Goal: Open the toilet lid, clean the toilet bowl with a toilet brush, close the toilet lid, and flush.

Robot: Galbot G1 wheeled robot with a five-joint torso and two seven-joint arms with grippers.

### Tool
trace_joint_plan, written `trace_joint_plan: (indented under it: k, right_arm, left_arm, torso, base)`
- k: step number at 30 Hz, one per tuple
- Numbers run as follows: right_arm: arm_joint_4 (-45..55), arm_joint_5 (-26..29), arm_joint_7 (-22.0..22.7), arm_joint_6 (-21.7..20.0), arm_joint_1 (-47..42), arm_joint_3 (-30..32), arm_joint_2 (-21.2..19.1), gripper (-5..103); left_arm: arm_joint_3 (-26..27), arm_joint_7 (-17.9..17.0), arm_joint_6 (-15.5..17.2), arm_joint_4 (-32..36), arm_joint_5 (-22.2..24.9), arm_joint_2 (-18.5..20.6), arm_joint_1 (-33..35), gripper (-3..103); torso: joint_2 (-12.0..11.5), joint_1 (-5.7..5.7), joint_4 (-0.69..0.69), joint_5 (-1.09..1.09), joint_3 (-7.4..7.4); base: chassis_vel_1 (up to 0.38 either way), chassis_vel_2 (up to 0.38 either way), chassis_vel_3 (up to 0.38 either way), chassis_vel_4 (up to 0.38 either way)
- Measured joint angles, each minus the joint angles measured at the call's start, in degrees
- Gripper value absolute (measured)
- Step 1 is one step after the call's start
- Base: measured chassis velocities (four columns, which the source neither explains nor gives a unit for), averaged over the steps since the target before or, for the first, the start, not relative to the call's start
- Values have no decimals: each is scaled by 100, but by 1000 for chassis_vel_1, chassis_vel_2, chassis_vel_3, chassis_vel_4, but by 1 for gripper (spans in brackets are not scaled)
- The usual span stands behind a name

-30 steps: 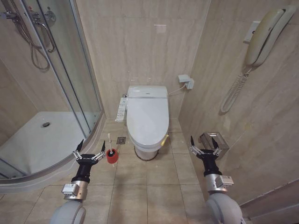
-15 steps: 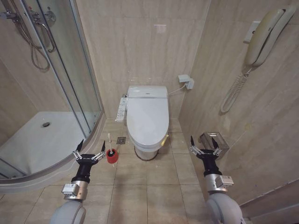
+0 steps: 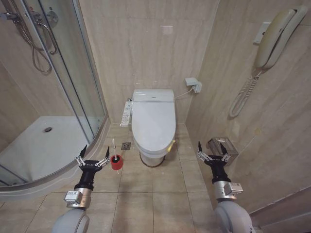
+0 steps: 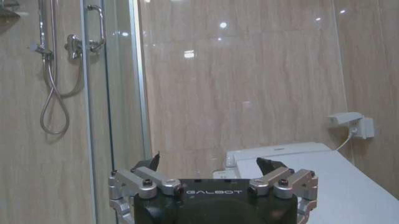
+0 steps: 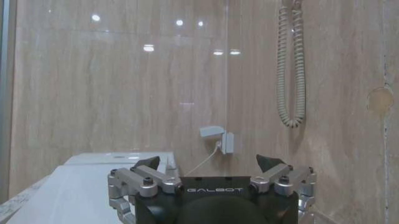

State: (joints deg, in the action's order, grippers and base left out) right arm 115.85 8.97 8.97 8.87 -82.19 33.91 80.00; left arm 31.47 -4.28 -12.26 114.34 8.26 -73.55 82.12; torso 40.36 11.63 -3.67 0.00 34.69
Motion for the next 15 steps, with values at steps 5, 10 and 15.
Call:
trace_joint_plan:
  k: [5,10,15]
  right_arm:
    - [0,0,0,0,0,0,0,100]
    - [0,0,0,0,0,0,0,100]
    - [0,0,0,0,0,0,0,100]
  left_arm:
    - [0,0,0,0,0,0,0,100]
    - [0,0,0,0,0,0,0,100]
    - [0,0,0,0,0,0,0,100]
  torso:
    - [0,0,0,0,0]
    - [0,0,0,0,0]
    - [0,0,0,0,0]
  base:
    - [0,0,0,0]
    - [0,0,0,0]
    - [0,0,0,0]
